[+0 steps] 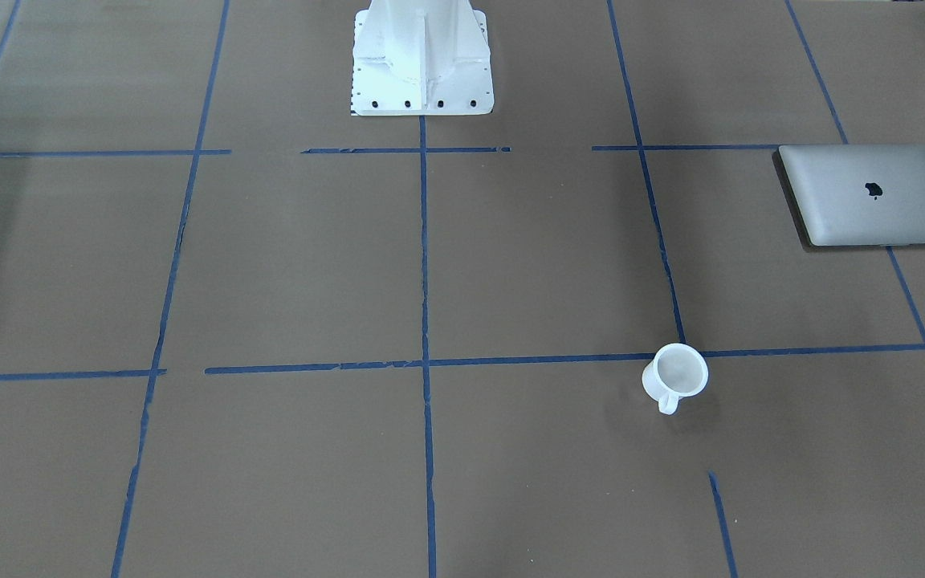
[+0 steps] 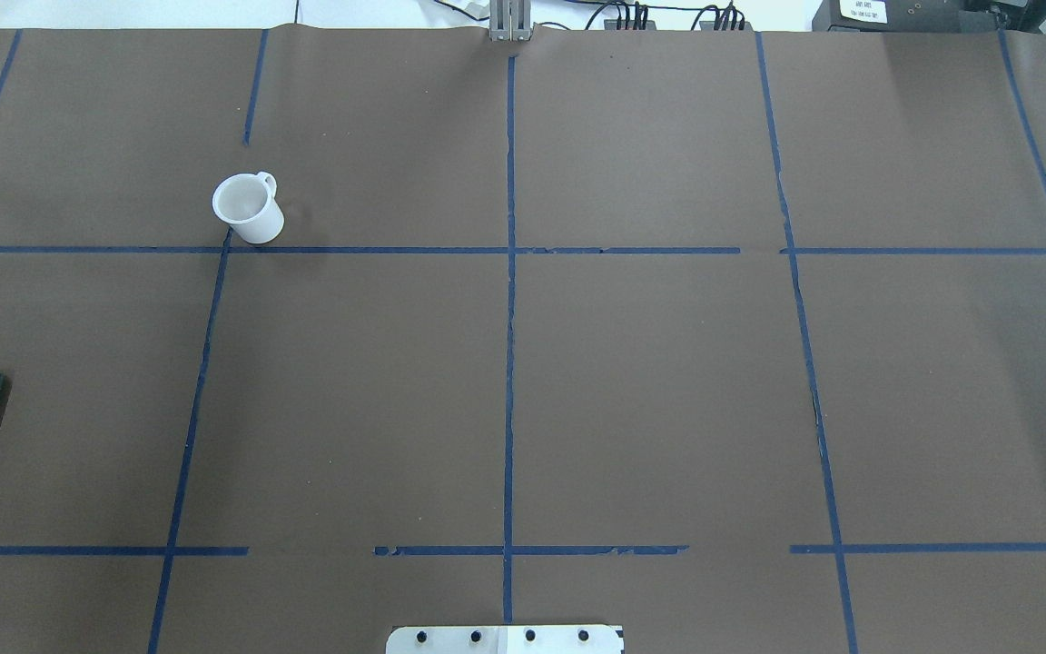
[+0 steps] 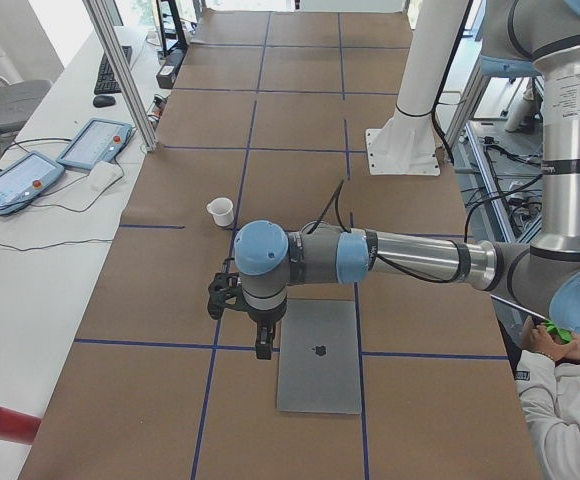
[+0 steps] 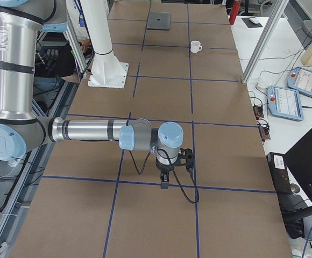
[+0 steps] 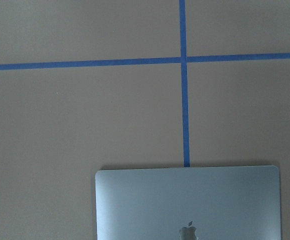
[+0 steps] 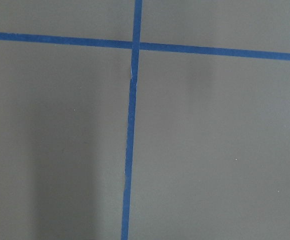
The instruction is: Place cup on laptop
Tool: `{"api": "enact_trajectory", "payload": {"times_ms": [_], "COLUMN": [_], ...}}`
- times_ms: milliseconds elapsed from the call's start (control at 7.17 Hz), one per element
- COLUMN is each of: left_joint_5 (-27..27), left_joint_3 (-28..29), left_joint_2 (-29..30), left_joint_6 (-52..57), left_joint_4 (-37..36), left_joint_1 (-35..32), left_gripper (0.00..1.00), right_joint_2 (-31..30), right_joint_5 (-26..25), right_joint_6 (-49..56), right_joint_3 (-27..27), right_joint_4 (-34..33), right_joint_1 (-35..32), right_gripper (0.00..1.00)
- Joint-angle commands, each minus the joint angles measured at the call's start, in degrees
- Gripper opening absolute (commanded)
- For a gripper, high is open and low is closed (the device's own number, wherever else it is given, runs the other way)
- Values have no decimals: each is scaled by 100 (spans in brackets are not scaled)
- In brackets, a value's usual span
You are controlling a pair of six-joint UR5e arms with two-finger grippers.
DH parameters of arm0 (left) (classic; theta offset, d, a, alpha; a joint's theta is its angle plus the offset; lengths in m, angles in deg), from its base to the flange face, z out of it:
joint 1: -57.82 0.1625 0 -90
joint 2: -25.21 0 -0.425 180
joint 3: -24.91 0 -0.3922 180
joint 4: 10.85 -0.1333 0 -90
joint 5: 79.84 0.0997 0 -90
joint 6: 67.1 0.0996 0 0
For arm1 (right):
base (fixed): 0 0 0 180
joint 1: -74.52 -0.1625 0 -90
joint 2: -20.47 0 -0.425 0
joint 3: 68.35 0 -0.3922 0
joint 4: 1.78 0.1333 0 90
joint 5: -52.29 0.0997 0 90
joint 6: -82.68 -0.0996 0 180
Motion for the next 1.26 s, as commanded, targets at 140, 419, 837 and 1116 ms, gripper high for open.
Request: {"api": "enact_trajectory", "payload": {"times_ms": [140,419,837,1116], "left_joint_5": [52,62,-1142,-459], "left_joint_3": [-679,-681,-620,-253], "left_joint_2": [-22,-49,168,1638], "left_joint_6": [35,17,-629,-1942], "left_joint_4": [-681,-586,370,487], "left_joint_1": [17,35,776,2007], "left_gripper": [100,100,100,100], "right_joint_2": [0,0,0,0], "right_joint_5": [0,0,0,0], "right_joint_6": [0,0,0,0], "right_joint_3": [0,0,0,0], "right_joint_4": [5,5,-3,-3], "right_joint_1": [0,0,0,0], "right_gripper": [100,100,100,100]}}
